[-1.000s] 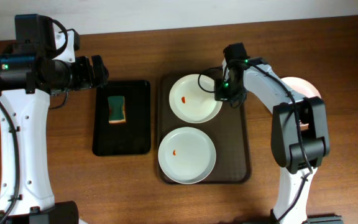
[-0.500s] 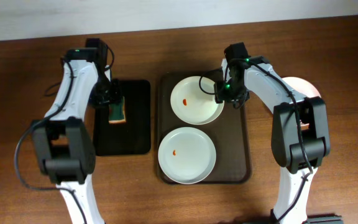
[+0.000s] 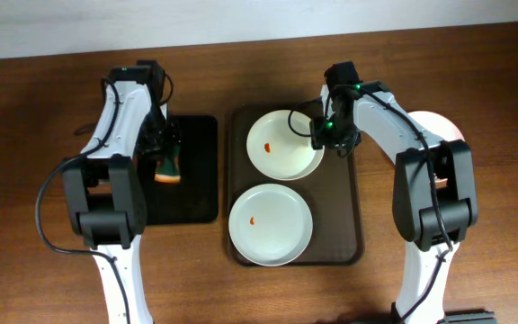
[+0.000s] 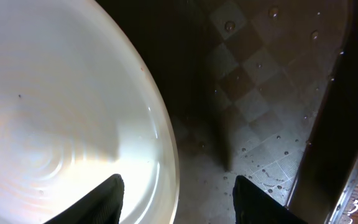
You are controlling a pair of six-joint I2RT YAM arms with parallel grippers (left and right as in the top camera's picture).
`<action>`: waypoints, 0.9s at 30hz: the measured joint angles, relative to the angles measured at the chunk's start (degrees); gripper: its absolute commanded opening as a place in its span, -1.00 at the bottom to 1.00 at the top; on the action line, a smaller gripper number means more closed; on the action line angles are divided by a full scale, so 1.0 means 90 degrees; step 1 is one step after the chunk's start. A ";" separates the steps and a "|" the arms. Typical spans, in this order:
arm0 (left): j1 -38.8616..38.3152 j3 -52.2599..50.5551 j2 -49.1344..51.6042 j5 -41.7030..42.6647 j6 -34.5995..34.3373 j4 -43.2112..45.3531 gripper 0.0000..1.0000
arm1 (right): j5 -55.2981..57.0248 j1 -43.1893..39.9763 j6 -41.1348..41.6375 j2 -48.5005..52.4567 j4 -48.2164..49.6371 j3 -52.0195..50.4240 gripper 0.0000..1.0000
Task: Clean dirty plates on tray and stack at the side
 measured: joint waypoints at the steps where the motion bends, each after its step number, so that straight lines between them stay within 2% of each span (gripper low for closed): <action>1: 0.0000 0.0068 -0.0022 -0.0002 0.0002 -0.0036 0.57 | 0.0000 0.0000 0.0002 0.0000 -0.0002 0.0000 0.15; 2: 0.0000 0.0100 -0.0053 -0.0002 -0.0019 -0.0095 0.56 | 0.0000 0.0000 0.0007 0.0000 0.0000 0.0000 0.15; 4: 0.0000 0.0097 -0.0112 -0.0092 0.0007 -0.0216 0.40 | 0.0000 0.0000 0.0002 0.0000 -0.0005 0.0000 0.15; 5: 0.0000 0.0097 -0.0114 -0.0104 0.0007 -0.0214 0.19 | 0.0000 0.0000 0.0002 0.0000 -0.0002 0.0000 0.15; 6: -0.0010 -0.0087 -0.0153 -0.0199 0.0027 -0.0046 -0.12 | 0.0000 0.0000 0.0002 0.0000 -0.0005 0.0000 0.15; 7: -0.0024 -0.0318 -0.0180 -0.0248 0.0041 0.0160 -0.27 | 0.0000 0.0000 0.0002 0.0000 -0.0005 0.0000 0.15; 9: -0.0114 -0.1066 -0.0236 -0.0279 0.0012 0.0818 -1.00 | 0.0000 0.0000 0.0000 0.0000 -0.0005 0.0000 0.15; 13: -0.0238 -0.1569 -0.0418 -0.0284 0.0022 0.1134 -1.00 | 0.0000 0.0000 0.0002 0.0002 -0.0024 0.0000 0.15; 16: -0.0238 -0.1477 -0.0427 -0.0160 0.0022 0.0585 -1.00 | 0.0002 0.0000 0.0005 0.0002 -0.0027 0.0000 0.15; 17: -0.0238 -0.1309 -0.0440 -0.0117 0.0022 0.0308 -0.95 | 0.0000 0.0000 0.0000 0.0002 -0.0027 0.0000 0.15; 18: -0.0238 -0.1190 -0.0469 -0.0100 0.0022 0.0168 -0.17 | 0.0000 0.0000 0.0002 0.0002 -0.0032 0.0000 0.15; 19: -0.0238 -0.1005 -0.0522 -0.0083 0.0022 0.0075 0.18 | 0.0000 0.0000 0.0002 0.0002 -0.0034 0.0000 0.15; 20: -0.0238 -0.0884 -0.0636 -0.0080 0.0010 0.0078 0.19 | 0.0000 0.0000 0.0005 0.0002 -0.0034 0.0000 0.15; 21: -0.0238 -0.0823 -0.0760 -0.0066 0.0017 0.0087 0.12 | 0.0000 0.0000 0.0005 0.0002 -0.0034 0.0000 0.15; 24: -0.0238 -0.0867 -0.0976 -0.0068 0.0027 0.0729 0.06 | 0.0002 0.0000 0.0002 0.0002 -0.0032 0.0000 0.15; 27: -0.0270 -0.1681 -0.0986 -0.0063 0.0017 0.1671 -0.27 | 0.0002 0.0000 0.0000 0.0002 -0.0075 0.0000 0.15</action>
